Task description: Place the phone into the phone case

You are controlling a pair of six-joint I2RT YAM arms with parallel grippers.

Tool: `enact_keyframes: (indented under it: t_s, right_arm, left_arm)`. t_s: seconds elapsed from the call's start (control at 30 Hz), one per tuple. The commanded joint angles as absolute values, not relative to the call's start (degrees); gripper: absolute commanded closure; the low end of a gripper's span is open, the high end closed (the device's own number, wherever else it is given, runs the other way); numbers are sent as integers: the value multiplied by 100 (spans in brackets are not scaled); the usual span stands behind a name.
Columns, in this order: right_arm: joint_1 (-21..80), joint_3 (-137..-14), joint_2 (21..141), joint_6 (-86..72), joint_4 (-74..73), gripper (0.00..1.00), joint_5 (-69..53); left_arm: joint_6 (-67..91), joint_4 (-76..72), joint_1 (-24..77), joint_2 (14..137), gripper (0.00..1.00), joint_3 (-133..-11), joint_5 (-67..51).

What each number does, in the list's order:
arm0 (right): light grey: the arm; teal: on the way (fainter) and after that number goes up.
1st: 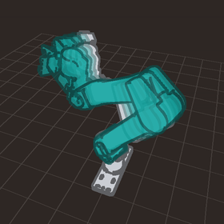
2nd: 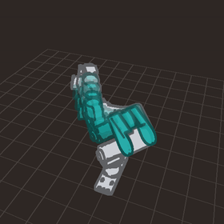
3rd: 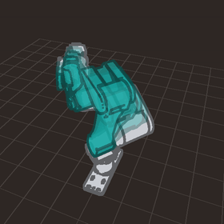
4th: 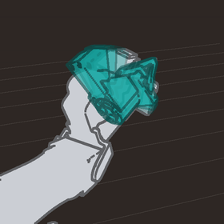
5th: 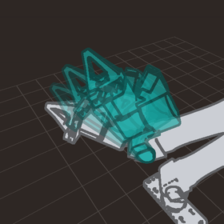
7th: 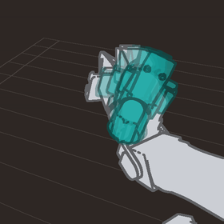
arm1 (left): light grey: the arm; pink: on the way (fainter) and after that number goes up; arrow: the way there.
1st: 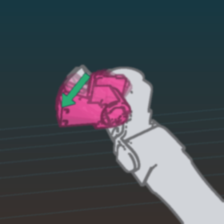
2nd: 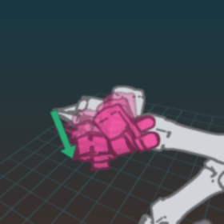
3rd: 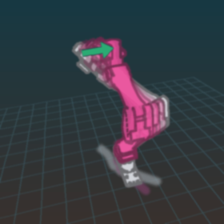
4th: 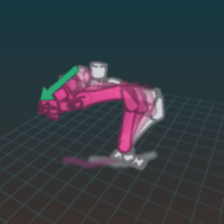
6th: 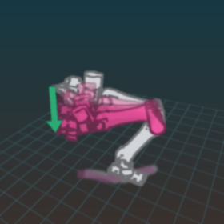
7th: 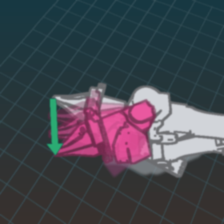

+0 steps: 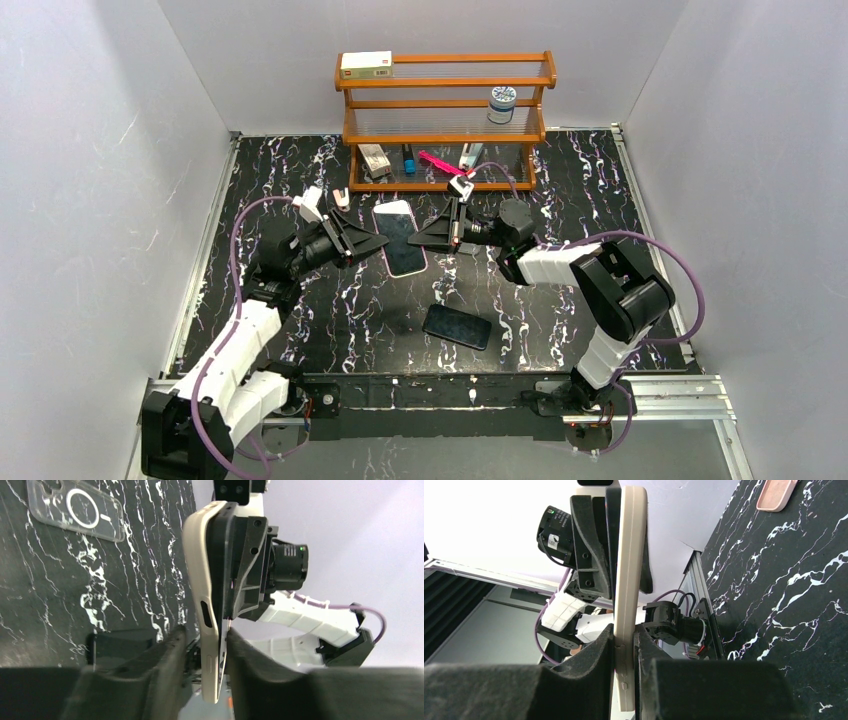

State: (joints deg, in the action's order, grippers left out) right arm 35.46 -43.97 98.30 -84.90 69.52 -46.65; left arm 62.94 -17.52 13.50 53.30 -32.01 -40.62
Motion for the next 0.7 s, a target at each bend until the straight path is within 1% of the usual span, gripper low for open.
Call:
enact_keyframes:
  t_s: [0.0, 0.07, 0.13, 0.27, 0.5, 0.57, 0.6, 0.63, 0.67]
  right_arm:
    - [3604, -4534, 9470, -8520, 7646, 99, -4438]
    - [3605, -4575, 9381, -8473, 7554, 99, -4321]
    - [3610, -4604, 9304, -8421, 7432, 99, -4165]
    - [3613, -4644, 9271, -8372, 7379, 99, -3956]
    - [3674, -4644, 9271, -8202, 7182, 99, -3957]
    - [3695, -4588, 9235, -8124, 7098, 99, -3907]
    - [3701, -4577, 9229, -8100, 7072, 99, -3900]
    - [3713, -4583, 9229, -8077, 7052, 98, -3909]
    - [3721, -4606, 9241, -8062, 7016, 97, -3936]
  left_arm:
    - [6124, -1226, 1354, 5149, 55, -3363, -3953]
    - [6331, -1334, 1354, 5079, 46, -3277, -3972]
    - [6688, -1716, 1351, 4975, 42, -3051, -4076]
    - [7288, -2408, 1353, 4809, 42, -2687, -4135]
    - [7471, -2818, 1471, 5084, 43, -2600, -4226]
    - [7488, -2850, 1554, 5114, 45, -2617, -4175]
    - [7482, -2851, 1605, 5123, 49, -2619, -4137]
    - [7484, -2853, 1656, 5152, 54, -2599, -4097]
    - [7493, -2856, 1687, 5196, 62, -2579, -4084]
